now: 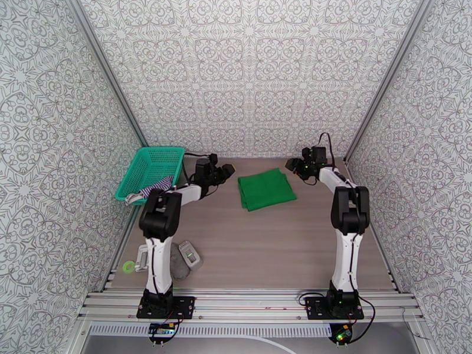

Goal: Fold and stack the mixed laundry pile

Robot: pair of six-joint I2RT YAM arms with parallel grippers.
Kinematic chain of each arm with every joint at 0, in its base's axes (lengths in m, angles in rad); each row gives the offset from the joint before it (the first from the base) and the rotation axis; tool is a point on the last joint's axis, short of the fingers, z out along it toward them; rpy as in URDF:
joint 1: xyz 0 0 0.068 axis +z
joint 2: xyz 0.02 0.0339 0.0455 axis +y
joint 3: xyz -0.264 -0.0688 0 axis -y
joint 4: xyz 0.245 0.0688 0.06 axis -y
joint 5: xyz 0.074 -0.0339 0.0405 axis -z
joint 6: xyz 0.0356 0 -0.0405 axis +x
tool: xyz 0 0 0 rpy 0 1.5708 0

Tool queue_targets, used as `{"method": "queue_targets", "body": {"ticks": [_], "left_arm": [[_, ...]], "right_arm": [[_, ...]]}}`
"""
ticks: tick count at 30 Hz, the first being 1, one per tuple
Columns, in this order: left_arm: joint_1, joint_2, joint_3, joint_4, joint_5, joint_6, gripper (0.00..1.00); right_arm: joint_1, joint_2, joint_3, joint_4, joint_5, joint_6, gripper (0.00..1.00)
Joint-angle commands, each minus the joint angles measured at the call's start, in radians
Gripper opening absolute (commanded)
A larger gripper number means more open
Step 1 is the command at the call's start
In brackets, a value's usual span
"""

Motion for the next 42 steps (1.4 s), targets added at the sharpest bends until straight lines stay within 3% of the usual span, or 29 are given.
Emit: {"method": "queue_targets", "body": {"ticks": [1,4,7,12,17,20,25,32,33,36,38,42], "left_arm": [[-0.071,-0.123,-0.034,-0.315,-0.099,0.213,0.52],[-0.142,-0.166,-0.017,-0.479,-0.194,0.316,0.54],[-0.216,-0.149,0.055,-0.598,-0.259,0.391,0.55],[-0.309,-0.082,0.177,-0.681,-0.325,0.491,0.55],[-0.389,-0.002,0.303,-0.708,-0.348,0.666,0.57],[-0.427,0.048,0.376,-0.728,-0.36,0.785,0.6],[-0.476,0.125,0.461,-0.72,-0.382,0.976,0.65],[-0.512,0.2,0.515,-0.761,-0.333,1.167,0.69],[-0.517,0.199,0.509,-0.761,-0.333,1.185,0.7],[-0.53,0.202,0.501,-0.771,-0.34,1.231,0.74],[-0.539,0.214,0.518,-0.794,-0.345,1.254,0.75],[-0.571,0.254,0.551,-0.816,-0.376,1.298,0.76]], "right_arm": [[0.0,-0.086,-0.118,-0.232,0.157,-0.168,0.7],[0.001,-0.128,-0.209,-0.256,0.187,-0.165,0.68],[0.001,-0.152,-0.276,-0.239,0.126,-0.15,0.62],[0.001,-0.134,-0.314,-0.218,0.034,-0.132,0.51],[0.001,-0.147,-0.393,-0.116,-0.071,-0.049,0.2],[0.002,-0.178,-0.442,-0.051,-0.142,0.009,0.1],[0.003,-0.251,-0.512,-0.004,-0.149,0.068,0.0],[0.003,-0.37,-0.714,0.101,-0.216,0.173,0.0],[0.003,-0.384,-0.74,0.1,-0.218,0.174,0.04],[0.001,-0.44,-0.78,0.031,-0.175,0.142,0.38],[-0.005,-0.483,-0.792,-0.014,-0.129,0.12,0.45],[-0.055,-0.557,-0.811,-0.036,-0.071,0.134,0.49]]}}
